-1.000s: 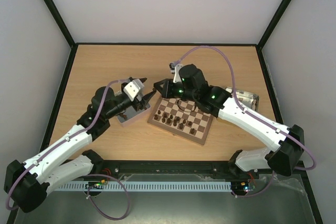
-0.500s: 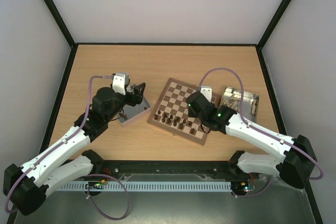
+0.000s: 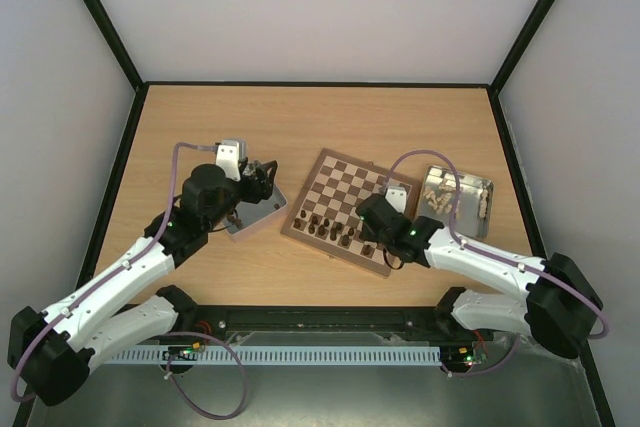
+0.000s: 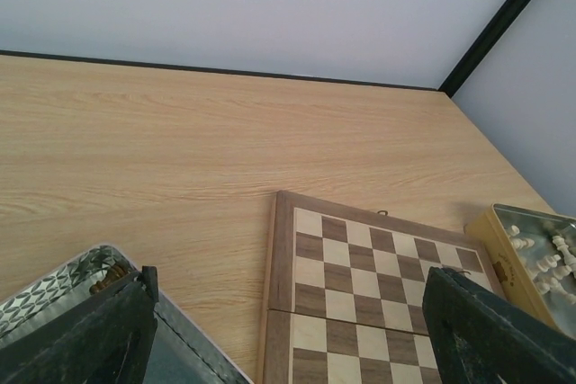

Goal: Set up the chess pieces on the board
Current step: Place the chess piece on the chessboard.

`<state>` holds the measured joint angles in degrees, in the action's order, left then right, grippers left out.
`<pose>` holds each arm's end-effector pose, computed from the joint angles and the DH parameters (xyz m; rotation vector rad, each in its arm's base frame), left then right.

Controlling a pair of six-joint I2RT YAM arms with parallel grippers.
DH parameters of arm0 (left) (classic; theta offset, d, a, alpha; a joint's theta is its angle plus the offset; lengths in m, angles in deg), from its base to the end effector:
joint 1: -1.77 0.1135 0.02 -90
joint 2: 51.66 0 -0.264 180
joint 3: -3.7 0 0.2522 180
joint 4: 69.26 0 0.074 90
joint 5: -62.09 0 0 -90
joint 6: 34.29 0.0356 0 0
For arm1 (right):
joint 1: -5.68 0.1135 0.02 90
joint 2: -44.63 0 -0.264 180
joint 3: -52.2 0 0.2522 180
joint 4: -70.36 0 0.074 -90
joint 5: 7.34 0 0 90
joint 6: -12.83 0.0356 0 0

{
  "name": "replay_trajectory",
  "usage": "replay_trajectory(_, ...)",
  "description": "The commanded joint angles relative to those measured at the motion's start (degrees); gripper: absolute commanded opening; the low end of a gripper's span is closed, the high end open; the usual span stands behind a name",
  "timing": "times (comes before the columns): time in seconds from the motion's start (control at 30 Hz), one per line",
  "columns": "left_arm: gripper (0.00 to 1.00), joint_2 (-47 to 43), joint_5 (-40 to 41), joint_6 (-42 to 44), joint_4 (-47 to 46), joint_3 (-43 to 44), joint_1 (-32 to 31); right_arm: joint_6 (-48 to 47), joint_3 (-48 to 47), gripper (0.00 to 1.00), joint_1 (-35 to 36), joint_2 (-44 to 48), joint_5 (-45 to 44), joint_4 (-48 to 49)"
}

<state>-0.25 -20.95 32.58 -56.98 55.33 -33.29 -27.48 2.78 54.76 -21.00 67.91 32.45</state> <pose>0.1780 -0.1197 0.2980 0.1001 1.8199 -0.6193 0.1488 0.1579 0.1957 0.1188 2.5145 0.4062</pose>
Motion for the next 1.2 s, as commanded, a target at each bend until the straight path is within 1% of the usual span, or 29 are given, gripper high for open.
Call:
replay_trajectory(0.0, 0.83, -0.21, 0.51, -0.59, 0.42, 0.85, 0.23, 1.82, 1.55, 0.02, -0.39, -1.48, 1.28, 3.61)
replay_trajectory(0.6, 0.83, 0.54, 1.43, -0.41, 1.39, 0.64, 0.25, 1.57, 3.21, 0.02, -0.49, -2.73, 6.24, 0.76)
replay_trajectory(0.97, 0.84, 1.70, 1.72, -0.24, 1.91, 0.94, 0.18, 1.18, 2.26, 0.04, -0.49, -2.69, 5.05, -3.39)
replay_trajectory(1.1, 0.83, 2.12, 1.74, -0.29, 1.93, 0.99, 0.26, 0.83, 2.23, 0.07, -0.50, -2.94, 6.61, -1.80)
replay_trajectory(1.17, 0.83, 2.27, 1.83, -0.18, 1.98, 1.11, 0.26, 0.77, 1.87, 0.10, -0.48, -3.37, 6.82, -1.82)
